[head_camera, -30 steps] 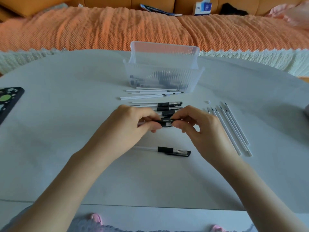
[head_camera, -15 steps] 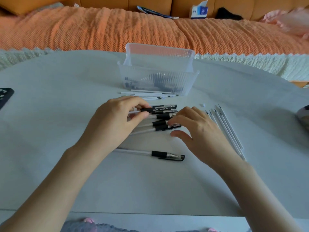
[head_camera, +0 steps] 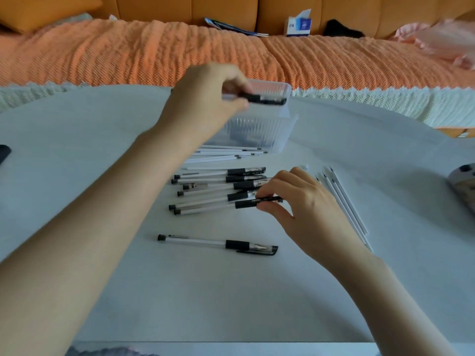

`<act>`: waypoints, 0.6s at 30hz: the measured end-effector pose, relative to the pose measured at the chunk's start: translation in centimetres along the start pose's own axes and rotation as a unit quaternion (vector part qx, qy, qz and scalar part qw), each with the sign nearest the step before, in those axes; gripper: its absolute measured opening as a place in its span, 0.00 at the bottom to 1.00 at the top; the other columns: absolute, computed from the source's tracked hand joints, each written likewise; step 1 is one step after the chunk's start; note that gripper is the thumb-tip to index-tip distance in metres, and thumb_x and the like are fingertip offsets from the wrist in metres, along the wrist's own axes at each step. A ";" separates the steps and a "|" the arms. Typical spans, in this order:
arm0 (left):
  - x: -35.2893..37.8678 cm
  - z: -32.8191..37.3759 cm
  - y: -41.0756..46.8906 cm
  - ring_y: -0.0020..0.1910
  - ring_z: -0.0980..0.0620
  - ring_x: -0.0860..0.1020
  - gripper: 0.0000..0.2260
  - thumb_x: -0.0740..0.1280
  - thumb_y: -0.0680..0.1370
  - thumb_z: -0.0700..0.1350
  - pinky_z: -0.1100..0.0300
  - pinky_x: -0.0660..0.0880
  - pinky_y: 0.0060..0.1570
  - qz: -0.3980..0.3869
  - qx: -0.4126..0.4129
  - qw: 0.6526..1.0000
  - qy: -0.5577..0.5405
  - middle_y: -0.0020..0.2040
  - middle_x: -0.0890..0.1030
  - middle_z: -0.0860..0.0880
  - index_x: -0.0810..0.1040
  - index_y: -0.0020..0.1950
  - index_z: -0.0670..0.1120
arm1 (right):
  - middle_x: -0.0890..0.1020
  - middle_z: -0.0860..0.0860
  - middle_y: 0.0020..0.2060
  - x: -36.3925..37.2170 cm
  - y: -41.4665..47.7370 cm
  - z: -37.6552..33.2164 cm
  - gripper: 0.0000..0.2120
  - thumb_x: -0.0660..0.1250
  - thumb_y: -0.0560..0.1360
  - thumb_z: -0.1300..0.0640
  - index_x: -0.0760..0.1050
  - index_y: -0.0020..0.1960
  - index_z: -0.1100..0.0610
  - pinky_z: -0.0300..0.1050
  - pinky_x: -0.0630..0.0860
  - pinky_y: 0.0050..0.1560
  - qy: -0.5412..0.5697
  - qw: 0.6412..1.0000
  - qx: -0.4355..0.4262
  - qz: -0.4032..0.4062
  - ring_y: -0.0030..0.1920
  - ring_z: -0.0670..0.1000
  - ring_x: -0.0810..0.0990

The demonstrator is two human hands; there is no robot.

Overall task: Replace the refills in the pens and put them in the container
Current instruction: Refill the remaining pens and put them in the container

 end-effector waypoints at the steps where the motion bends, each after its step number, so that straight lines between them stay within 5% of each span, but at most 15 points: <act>1: 0.2 0.1 1.5 0.45 0.61 0.77 0.07 0.71 0.72 0.43 0.66 0.74 0.49 -0.018 0.002 1.000 0.004 0.46 0.81 0.54 0.81 0.49 0.51 | 0.79 0.45 0.38 -0.1 -0.1 0.0 0.05 0.66 0.71 0.54 0.80 0.44 0.54 0.39 0.68 0.40 -0.003 1.000 0.001 0.001 0.41 0.49 0.73; 4: 1.9 -0.7 5.0 0.47 0.54 0.78 0.07 0.73 0.71 0.41 0.60 0.74 0.42 -0.100 -0.019 0.993 0.052 0.45 0.81 0.51 0.82 0.49 0.49 | 0.79 0.45 0.38 -0.3 -0.1 0.1 0.06 0.66 0.71 0.53 0.80 0.44 0.53 0.37 0.66 0.41 -0.003 1.000 0.005 -0.001 0.41 0.47 0.71; 11: 5.3 -5.0 6.3 0.45 0.55 0.75 0.09 0.71 0.74 0.43 0.59 0.72 0.48 -0.230 -0.121 0.965 0.036 0.51 0.81 0.48 0.82 0.54 0.47 | 0.79 0.44 0.38 -0.6 -0.1 0.0 0.06 0.66 0.71 0.53 0.80 0.45 0.53 0.37 0.67 0.42 0.016 1.000 0.003 -0.011 0.41 0.46 0.70; 18: 3.7 -4.4 5.6 0.59 0.54 0.74 0.08 0.67 0.77 0.45 0.59 0.68 0.57 -0.172 -0.108 0.979 0.004 0.56 0.80 0.52 0.82 0.53 0.48 | 0.79 0.44 0.39 -0.8 0.1 0.3 0.07 0.65 0.72 0.51 0.80 0.45 0.52 0.39 0.69 0.42 0.043 0.999 0.018 -0.012 0.41 0.45 0.70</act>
Point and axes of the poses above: each hand's wrist, its own y-axis towards the middle knuckle, its own x-axis out of the palm, z = x × y, the point moved 7 cm from there along y, towards the middle knuckle
